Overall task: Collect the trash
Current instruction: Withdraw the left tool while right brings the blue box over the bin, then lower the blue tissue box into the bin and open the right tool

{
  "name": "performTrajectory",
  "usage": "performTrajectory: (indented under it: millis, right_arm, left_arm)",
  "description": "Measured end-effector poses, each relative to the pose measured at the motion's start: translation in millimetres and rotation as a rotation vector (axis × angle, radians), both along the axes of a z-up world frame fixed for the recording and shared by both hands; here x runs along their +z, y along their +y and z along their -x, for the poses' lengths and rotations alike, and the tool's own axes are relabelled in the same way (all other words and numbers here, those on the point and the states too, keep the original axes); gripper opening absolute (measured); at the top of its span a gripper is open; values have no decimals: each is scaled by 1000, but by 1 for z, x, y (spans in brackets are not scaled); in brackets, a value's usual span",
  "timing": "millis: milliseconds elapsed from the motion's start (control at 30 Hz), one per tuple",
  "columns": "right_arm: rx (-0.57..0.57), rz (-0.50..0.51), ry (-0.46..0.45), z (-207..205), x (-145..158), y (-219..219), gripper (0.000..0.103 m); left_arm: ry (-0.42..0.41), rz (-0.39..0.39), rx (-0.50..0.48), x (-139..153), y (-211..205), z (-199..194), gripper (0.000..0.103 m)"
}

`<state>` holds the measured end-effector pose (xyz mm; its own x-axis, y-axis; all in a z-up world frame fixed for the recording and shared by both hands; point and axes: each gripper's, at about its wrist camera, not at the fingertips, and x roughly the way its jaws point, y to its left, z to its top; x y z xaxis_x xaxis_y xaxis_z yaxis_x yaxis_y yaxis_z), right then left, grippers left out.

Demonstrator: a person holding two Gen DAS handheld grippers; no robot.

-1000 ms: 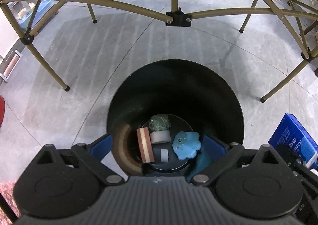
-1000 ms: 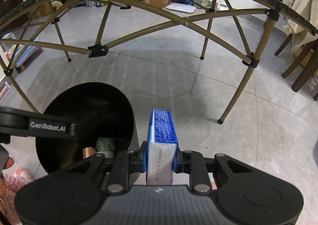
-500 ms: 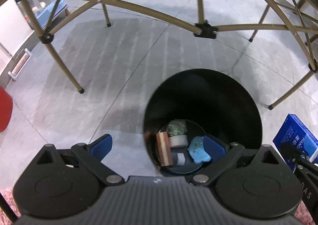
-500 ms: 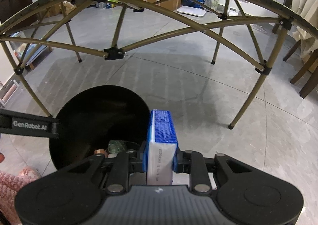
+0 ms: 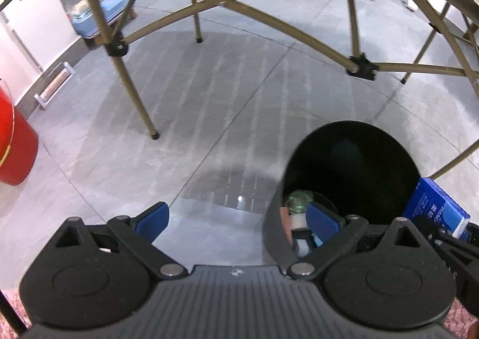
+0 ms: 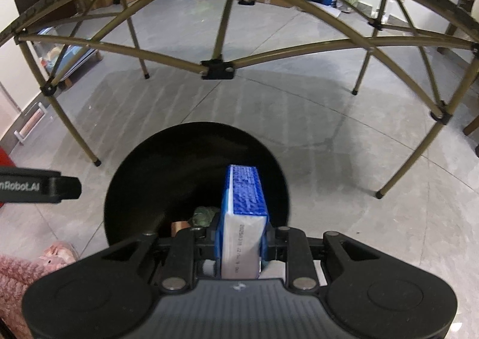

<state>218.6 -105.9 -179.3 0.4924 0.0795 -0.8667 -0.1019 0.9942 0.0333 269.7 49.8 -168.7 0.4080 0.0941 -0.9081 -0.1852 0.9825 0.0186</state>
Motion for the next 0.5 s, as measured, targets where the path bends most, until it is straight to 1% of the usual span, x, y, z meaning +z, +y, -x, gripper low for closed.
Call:
performTrajectory:
  millis: [233,500]
  right_arm:
    - [25,-6,28,-19,-11,25,22]
    - [44,-4,69,-34,-23,50,22]
  left_arm:
    - [14,-11,71,-5,33,1,100]
    - [10,-32,107,-4,47,4,100]
